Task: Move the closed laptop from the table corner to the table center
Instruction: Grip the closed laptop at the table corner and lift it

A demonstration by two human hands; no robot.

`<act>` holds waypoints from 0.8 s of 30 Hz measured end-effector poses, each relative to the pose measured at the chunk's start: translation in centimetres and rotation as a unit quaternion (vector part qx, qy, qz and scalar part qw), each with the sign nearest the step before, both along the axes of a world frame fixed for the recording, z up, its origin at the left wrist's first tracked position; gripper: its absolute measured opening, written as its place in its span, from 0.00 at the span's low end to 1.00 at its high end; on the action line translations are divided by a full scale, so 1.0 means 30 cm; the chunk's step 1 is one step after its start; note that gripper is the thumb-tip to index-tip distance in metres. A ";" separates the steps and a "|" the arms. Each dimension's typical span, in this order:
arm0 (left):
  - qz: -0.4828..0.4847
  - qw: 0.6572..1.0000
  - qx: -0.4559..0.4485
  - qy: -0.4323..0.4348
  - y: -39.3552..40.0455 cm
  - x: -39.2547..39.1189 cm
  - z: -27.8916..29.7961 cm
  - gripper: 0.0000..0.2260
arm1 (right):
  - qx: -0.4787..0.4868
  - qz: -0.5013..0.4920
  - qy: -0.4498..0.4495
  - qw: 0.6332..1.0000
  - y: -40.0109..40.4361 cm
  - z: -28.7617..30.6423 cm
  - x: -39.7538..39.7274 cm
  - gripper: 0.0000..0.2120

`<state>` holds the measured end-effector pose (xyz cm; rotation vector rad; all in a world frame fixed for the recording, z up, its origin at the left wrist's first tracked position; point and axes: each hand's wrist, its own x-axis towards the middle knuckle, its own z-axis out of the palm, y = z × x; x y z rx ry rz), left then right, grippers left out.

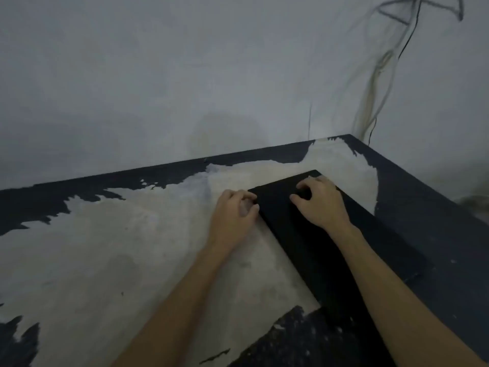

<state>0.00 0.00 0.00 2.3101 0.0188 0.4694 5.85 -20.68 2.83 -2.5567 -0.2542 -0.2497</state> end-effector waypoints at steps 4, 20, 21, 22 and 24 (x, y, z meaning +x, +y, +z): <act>0.045 0.998 0.022 0.023 -0.050 0.040 0.003 0.18 | -0.050 -0.057 0.043 0.996 -0.029 -0.003 0.039 0.32; 0.025 0.998 0.003 0.051 -0.119 0.112 0.025 0.13 | 0.013 -0.174 0.049 0.984 -0.090 -0.010 0.120 0.30; 0.024 0.999 -0.013 0.045 -0.121 0.114 0.029 0.13 | 0.024 -0.177 0.042 0.983 -0.091 -0.007 0.120 0.29; 0.023 0.999 -0.034 0.036 -0.126 0.113 0.035 0.12 | 0.036 -0.182 0.036 0.982 -0.092 -0.004 0.120 0.29; 0.020 0.996 -0.081 0.016 -0.136 0.112 0.046 0.13 | 0.056 -0.190 0.026 0.980 -0.095 0.006 0.122 0.29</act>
